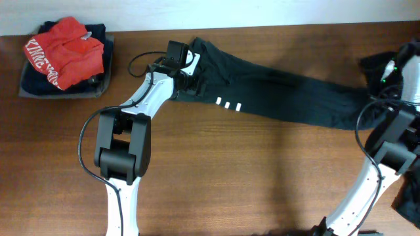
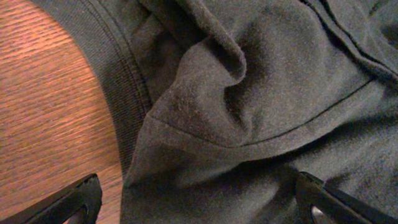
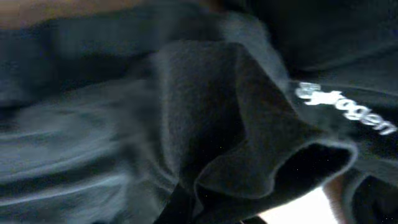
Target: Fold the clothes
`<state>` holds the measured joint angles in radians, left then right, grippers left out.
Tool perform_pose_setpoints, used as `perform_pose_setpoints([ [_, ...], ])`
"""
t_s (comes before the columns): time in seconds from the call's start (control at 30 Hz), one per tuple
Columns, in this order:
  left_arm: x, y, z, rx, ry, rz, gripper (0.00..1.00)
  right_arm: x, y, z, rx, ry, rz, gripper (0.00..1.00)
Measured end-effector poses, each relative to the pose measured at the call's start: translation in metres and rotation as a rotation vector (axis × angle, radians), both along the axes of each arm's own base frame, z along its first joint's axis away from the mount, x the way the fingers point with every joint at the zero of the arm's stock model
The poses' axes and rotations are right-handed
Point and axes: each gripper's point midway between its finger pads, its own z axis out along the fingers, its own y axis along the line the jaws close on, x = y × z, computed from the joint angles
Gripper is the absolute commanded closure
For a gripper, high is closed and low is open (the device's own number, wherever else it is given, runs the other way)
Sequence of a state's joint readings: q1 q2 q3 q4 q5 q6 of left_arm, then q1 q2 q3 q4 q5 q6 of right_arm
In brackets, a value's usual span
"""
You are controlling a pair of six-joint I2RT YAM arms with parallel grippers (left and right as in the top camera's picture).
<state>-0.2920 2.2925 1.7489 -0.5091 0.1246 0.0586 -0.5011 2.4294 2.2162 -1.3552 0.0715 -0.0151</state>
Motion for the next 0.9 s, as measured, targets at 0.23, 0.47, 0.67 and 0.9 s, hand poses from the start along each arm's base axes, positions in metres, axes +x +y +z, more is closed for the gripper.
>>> perform_pose_setpoints([
  [0.23,0.0,0.0,0.0,0.0,0.0,0.0,0.01,0.027,0.058,0.011,-0.072,0.024,0.15,0.96],
  [0.47,0.0,0.0,0.0,0.0,0.0,0.0,0.01,0.04,0.113,0.013,-0.084,0.041,0.247,0.96],
  [0.67,0.0,0.0,0.0,0.0,0.0,0.0,0.01,0.039,0.139,0.014,-0.071,0.06,0.281,0.75],
  [0.9,0.0,0.0,0.0,0.0,0.0,0.0,0.01,0.041,0.162,0.013,0.007,0.044,0.296,0.69],
])
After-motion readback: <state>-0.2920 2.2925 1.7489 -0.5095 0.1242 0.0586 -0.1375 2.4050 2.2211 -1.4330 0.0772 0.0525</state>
